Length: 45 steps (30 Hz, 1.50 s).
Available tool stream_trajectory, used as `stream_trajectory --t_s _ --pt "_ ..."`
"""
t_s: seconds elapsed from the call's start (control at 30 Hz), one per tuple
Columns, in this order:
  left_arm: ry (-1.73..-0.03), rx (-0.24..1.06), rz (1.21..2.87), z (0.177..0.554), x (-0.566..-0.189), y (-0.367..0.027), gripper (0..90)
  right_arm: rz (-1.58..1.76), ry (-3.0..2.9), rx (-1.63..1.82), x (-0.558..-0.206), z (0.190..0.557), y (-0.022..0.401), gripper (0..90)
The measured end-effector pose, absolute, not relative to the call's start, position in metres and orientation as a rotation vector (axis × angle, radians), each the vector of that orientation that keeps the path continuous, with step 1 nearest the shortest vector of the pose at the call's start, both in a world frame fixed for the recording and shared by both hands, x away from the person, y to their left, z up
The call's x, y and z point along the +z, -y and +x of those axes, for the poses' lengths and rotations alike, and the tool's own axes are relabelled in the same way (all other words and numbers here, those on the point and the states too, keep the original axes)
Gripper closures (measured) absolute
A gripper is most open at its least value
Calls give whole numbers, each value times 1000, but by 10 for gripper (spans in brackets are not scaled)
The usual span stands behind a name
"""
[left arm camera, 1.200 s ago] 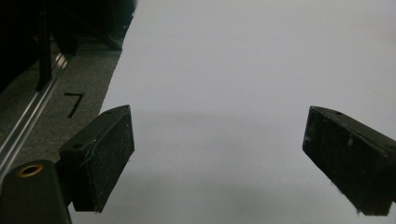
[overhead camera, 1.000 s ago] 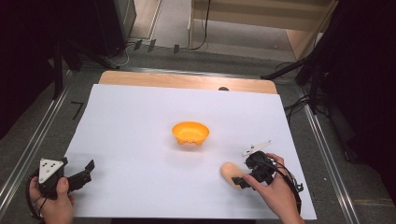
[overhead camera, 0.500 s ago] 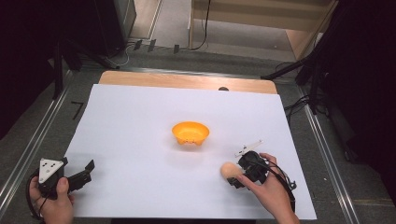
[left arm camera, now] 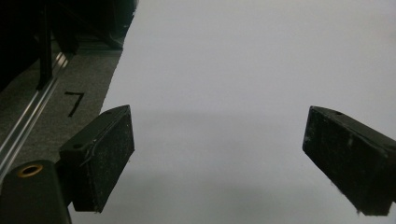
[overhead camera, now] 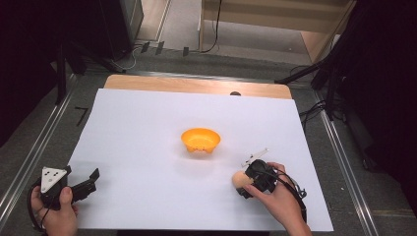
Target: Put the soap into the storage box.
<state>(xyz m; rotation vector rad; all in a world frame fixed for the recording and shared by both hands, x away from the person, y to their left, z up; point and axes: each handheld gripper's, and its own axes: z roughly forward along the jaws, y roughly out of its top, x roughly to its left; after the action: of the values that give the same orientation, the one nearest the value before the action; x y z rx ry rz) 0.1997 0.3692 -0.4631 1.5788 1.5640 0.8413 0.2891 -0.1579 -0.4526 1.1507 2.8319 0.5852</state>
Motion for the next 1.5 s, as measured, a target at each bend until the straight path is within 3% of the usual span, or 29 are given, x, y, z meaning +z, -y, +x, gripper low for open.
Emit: stream_trajectory --t_s 1.5 --pt "-1570 837 1581 200 -463 -370 96 1177 -2760 502 -454 283 146 323"
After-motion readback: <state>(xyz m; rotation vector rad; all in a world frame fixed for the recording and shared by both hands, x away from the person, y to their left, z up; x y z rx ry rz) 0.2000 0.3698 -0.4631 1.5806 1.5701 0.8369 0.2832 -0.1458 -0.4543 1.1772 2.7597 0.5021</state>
